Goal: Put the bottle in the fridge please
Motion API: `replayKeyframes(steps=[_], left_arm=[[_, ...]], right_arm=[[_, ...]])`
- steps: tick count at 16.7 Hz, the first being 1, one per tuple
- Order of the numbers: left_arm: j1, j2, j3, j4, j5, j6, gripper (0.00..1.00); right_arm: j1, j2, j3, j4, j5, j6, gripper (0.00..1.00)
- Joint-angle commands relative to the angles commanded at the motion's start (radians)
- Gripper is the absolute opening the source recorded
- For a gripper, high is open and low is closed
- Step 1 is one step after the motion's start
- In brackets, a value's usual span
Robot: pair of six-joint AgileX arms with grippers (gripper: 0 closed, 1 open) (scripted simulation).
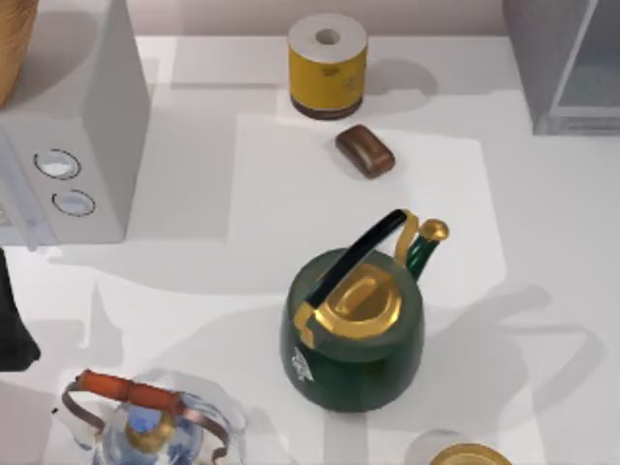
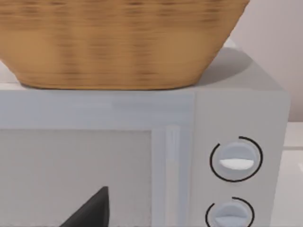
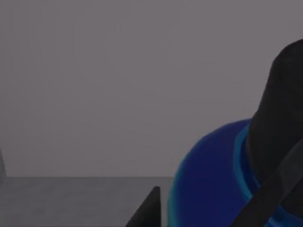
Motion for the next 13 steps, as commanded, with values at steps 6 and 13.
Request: replayKeyframes(steps=[6, 13], left_arm=[[0.000, 0.000, 0.000, 0.000, 0.000, 0.000, 1.00], [0.000, 0.000, 0.000, 0.000, 0.000, 0.000, 1.00]], right_arm=[[0.000, 0.000, 0.000, 0.000, 0.000, 0.000, 0.83], [0.000, 0.000, 0.000, 0.000, 0.000, 0.000, 1.00]])
